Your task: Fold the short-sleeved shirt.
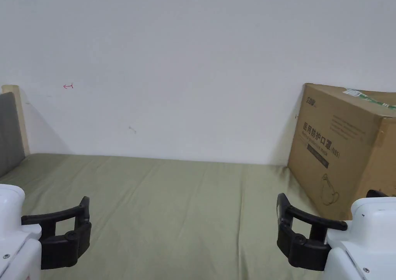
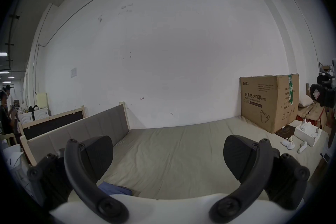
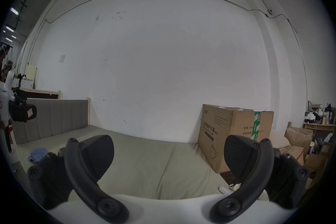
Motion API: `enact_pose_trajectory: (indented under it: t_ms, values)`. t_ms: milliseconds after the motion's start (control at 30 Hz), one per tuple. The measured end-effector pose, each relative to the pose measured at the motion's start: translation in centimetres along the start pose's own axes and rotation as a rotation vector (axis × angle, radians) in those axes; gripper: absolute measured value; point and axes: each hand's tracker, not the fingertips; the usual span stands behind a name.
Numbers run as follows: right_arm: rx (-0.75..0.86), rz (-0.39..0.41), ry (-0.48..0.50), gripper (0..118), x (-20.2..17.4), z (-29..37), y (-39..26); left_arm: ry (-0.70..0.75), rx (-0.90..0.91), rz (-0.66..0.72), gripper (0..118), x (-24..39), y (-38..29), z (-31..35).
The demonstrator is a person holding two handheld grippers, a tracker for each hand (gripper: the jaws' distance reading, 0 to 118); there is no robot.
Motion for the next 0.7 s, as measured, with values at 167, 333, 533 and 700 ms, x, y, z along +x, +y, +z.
enact_pose_trajectory:
  t_ms: [167,333,533,700]
  values:
    - [0.017,0.011,-0.014,118,-0.3,-0.2,-0.1,-0.003,-0.002,-0.002,118,0.1,0.0,-0.1]
    - [0.117,-0.042,-0.061,118,-0.3,-0.2,-0.3,-0.009,-0.004,-0.006,118,0.2,-0.1,-0.3]
    - [0.000,-0.067,0.071,118,-0.1,0.3,0.2,-0.017,-0.005,0.005,118,0.4,-0.2,-0.6]
    - [0.043,-0.074,0.123,118,0.0,1.0,0.3,-0.020,-0.010,0.001,118,0.4,-0.3,-0.6]
